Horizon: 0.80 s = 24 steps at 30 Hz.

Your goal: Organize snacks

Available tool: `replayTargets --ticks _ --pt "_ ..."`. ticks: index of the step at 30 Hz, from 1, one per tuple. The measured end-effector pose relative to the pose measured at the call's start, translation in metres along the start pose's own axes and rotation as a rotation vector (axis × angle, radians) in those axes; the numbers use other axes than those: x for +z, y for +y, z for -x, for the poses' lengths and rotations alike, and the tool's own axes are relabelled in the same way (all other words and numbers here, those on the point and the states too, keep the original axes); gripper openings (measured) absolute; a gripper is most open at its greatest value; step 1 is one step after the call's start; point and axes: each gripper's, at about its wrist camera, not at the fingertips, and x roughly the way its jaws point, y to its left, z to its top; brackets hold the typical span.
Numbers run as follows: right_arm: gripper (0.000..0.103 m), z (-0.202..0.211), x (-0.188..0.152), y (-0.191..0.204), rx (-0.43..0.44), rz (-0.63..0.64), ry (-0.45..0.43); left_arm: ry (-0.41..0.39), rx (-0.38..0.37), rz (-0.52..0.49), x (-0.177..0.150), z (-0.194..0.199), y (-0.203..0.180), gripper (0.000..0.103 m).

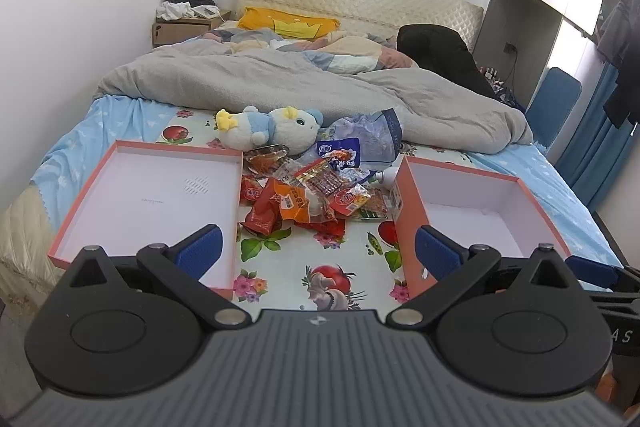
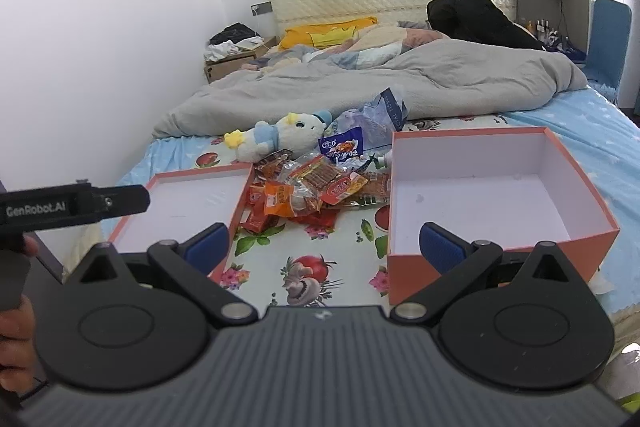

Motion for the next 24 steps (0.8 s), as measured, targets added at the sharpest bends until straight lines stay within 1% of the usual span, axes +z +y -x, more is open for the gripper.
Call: replayTargets --ticks 10,19,24 --pt "0.103 0.002 -0.001 0.001 0.004 0.003 -0.002 -0.006 -0.001 -0.003 -0.001 0.0 0.0 0.103" --pt "0.103 0.003 -0.004 0.001 -0.009 0.013 -0.01 -0.009 -0.015 -0.013 -0.002 0.004 -0.007 0.103" --pt "0.103 0.004 -0.006 -0.003 -0.002 -0.005 -0.002 -0.009 -0.026 -0.02 -0.003 0.005 -0.012 0.103"
